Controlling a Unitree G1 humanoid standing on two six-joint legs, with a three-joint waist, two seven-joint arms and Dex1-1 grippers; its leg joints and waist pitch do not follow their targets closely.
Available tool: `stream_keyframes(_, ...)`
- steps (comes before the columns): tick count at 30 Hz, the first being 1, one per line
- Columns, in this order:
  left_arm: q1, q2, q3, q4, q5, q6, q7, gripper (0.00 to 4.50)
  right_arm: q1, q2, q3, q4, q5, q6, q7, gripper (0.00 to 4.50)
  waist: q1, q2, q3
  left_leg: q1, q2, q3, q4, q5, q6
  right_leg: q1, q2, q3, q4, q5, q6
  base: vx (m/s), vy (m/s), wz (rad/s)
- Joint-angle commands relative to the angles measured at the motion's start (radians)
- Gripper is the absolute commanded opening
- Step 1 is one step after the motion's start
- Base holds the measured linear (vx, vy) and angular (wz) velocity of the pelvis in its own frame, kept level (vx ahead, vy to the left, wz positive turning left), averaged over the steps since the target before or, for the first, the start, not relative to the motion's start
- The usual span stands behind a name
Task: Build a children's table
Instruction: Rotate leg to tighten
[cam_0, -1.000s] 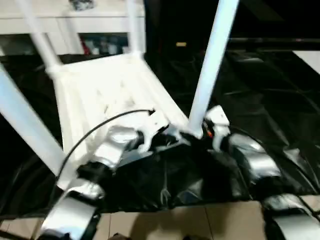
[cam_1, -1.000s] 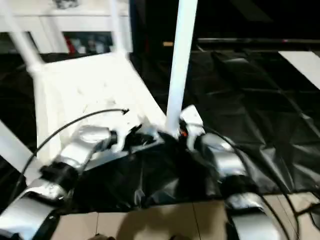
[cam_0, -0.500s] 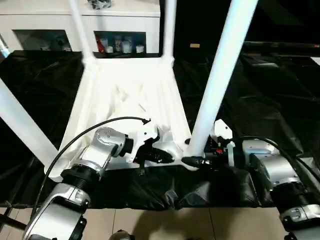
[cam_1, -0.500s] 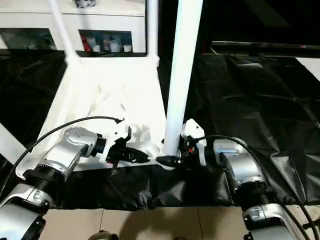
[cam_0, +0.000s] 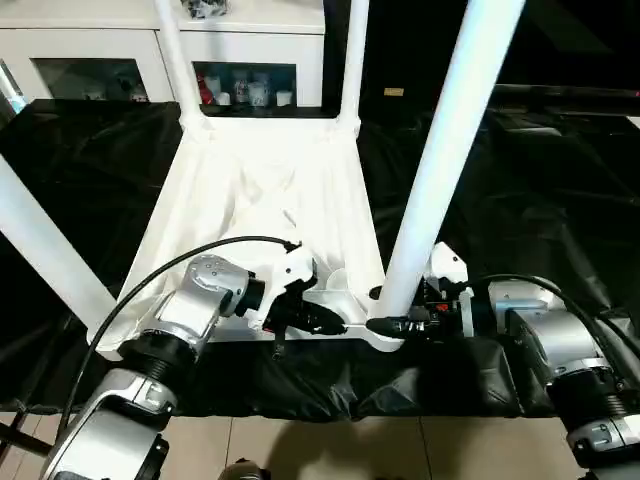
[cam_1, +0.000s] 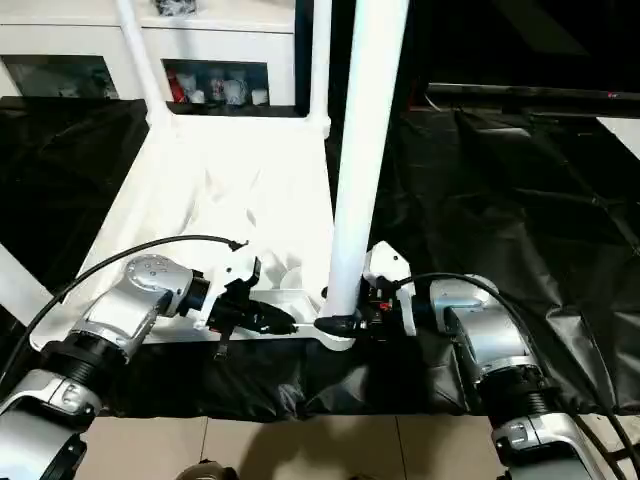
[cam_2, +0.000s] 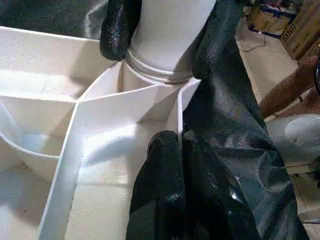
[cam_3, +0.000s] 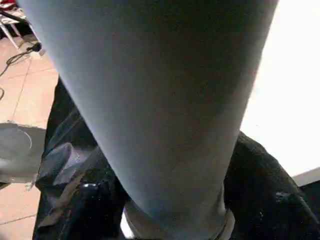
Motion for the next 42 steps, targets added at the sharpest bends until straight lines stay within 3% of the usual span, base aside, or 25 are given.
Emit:
stream_keyframes(1,-0.024,-0.039,0.015,-0.026,-0.023,-0.015,0.061,0.0,0.022,0.049,0.056,0.004,0.002,0.016,0.004,2.36,-0.007,-0.004,-0.066,0.021,0.025,-0.008,-0.074,-0.286,0.027,0.045,-0.04,0.027,-0.068,-0.291,-0.217,0.0,0.0,0.0)
stream_keyframes(6,-0.066,-0.101,0.047,0.048,0.019,-0.026,0.254,0.0,-0.03,0.145,-0.01,0.139,-0.054,-0.04,-0.269,2.34,-0.024,-0.008,-0.061,0.022,0.019,-0.013,-0.078,-0.334,0.0,0.041,-0.043,0.024,-0.08,-0.393,-0.19,0.0,0.0,0.0)
stream_keyframes(7,-0.083,-0.127,0.05,0.072,0.032,-0.018,0.314,0.0,-0.05,0.18,-0.022,0.187,-0.074,-0.033,-0.368,2.32,-0.038,-0.011,-0.06,0.02,0.015,-0.018,-0.079,-0.356,-0.017,0.044,-0.045,0.02,-0.086,-0.478,-0.158,0.0,0.0,0.0)
stream_keyframes(9,-0.088,-0.138,0.05,0.078,0.039,-0.015,0.34,0.0,-0.054,0.192,-0.024,0.199,-0.079,-0.03,-0.394,2.19,-0.05,-0.013,-0.057,0.025,0.011,-0.02,-0.076,-0.383,-0.017,0.037,-0.043,0.018,-0.099,-0.549,-0.126,0.0,0.0,0.0)
stream_keyframes(12,-0.109,-0.186,0.05,0.103,0.056,0.004,0.429,0.0,-0.074,0.25,-0.033,0.24,-0.092,-0.005,-0.493,2.06,-0.059,-0.013,-0.055,0.024,0.009,-0.02,-0.074,-0.386,0.003,0.033,-0.041,0.017,-0.107,-0.591,-0.106,0.0,0.0,0.0)
stream_keyframes(16,-0.128,-0.243,0.043,0.134,0.084,0.021,0.527,0.0,-0.125,0.327,-0.044,0.328,-0.126,0.011,-0.643,2.0,-0.072,-0.011,-0.051,0.028,0.007,-0.025,-0.076,-0.426,-0.004,0.025,-0.039,0.009,-0.118,-0.659,-0.085,0.0,0.0,0.0)
stream_keyframes(18,-0.13,-0.252,0.041,0.139,0.09,0.021,0.542,0.0,-0.139,0.339,-0.048,0.351,-0.134,0.005,-0.671,2.0,-0.08,-0.006,-0.051,0.031,0.007,-0.031,-0.078,-0.459,-0.013,0.028,-0.04,-0.002,-0.124,-0.678,-0.074,0.0,0.0,0.0)
stream_keyframes(20,-0.133,-0.261,0.039,0.146,0.095,0.017,0.552,0.0,-0.156,0.354,-0.055,0.38,-0.135,-0.018,-0.689,2.0,-0.088,0.0,-0.053,0.027,0.01,-0.037,-0.084,-0.479,-0.011,0.037,-0.042,-0.01,-0.127,-0.653,-0.076,0.0,0.0,0.0)
stream_keyframes(21,-0.132,-0.261,0.038,0.148,0.095,0.01,0.549,0.0,-0.162,0.361,-0.067,0.384,-0.12,-0.033,-0.68,2.0,-0.091,0.005,-0.05,0.032,0.012,-0.041,-0.087,-0.514,-0.011,0.035,-0.042,-0.017,-0.132,-0.641,-0.081,0.0,0.0,0.0)
stream_keyframes(22,-0.132,-0.261,0.038,0.148,0.094,0.008,0.548,0.0,-0.163,0.362,-0.071,0.383,-0.114,-0.035,-0.676,2.33,-0.094,0.006,-0.052,0.036,0.012,-0.045,-0.089,-0.541,-0.012,0.039,-0.042,-0.022,-0.135,-0.62,-0.088,0.0,0.0,0.0)
stream_keyframes(23,-0.13,-0.254,0.036,0.145,0.091,-0.004,0.535,0.0,-0.163,0.36,-0.082,0.371,-0.095,-0.027,-0.654,2.53,-0.094,0.005,-0.052,0.031,0.012,-0.047,-0.092,-0.543,-0.011,0.044,-0.043,-0.023,-0.133,-0.599,-0.093,0.0,0.0,0.0)
stream_keyframes(25,-0.129,-0.248,0.034,0.142,0.089,-0.012,0.524,0.0,-0.16,0.353,-0.089,0.354,-0.078,-0.017,-0.625,2.73,-0.091,0.002,-0.054,0.038,0.012,-0.043,-0.091,-0.538,-0.006,0.038,-0.044,-0.016,-0.132,-0.57,-0.112,0.0,0.0,0.0)
stream_keyframes(27,-0.121,-0.232,0.034,0.135,0.082,-0.033,0.488,0.0,-0.154,0.337,-0.097,0.332,-0.061,-0.01,-0.577,2.87,-0.089,0.002,-0.054,0.036,0.013,-0.041,-0.092,-0.524,-0.002,0.038,-0.044,-0.01,-0.127,-0.54,-0.13,0.0,0.0,0.0)
stream_keyframes(32,-0.102,-0.205,0.036,0.117,0.068,-0.054,0.415,0.0,-0.132,0.283,-0.075,0.286,-0.053,-0.029,-0.459,3.35,-0.073,-0.004,-0.062,0.031,0.016,-0.026,-0.089,-0.42,0.022,0.047,-0.046,0.007,-0.107,-0.388,-0.192,0.0,0.0,0.0)
stream_keyframes(36,-0.07,-0.154,0.029,0.07,0.034,-0.059,0.29,0.0,-0.075,0.173,-0.026,0.207,-0.052,-0.062,-0.279,3.35,-0.059,-0.009,-0.066,0.029,0.018,-0.016,-0.081,-0.33,0.057,0.054,-0.047,0.013,-0.095,-0.311,-0.221,0.03,-0.017,0.05)
stream_keyframes(39,-0.054,-0.126,0.026,0.044,0.013,-0.067,0.216,0.0,-0.05,0.123,-0.009,0.169,-0.048,-0.062,-0.2,3.35,-0.042,-0.007,-0.07,0.021,0.022,-0.011,-0.075,-0.24,0.075,0.062,-0.043,0.012,-0.076,-0.216,-0.248,0.063,-0.035,0.05)
stream_keyframes(42,-0.035,-0.096,0.023,0.008,-0.012,-0.061,0.121,0.0,-0.024,0.079,0.005,0.124,-0.041,-0.042,-0.098,3.35,-0.025,-0.006,-0.073,0.023,0.023,-0.008,-0.07,-0.191,0.09,0.065,-0.042,0.012,-0.064,-0.149,-0.268,0.017,-0.009,0.0)
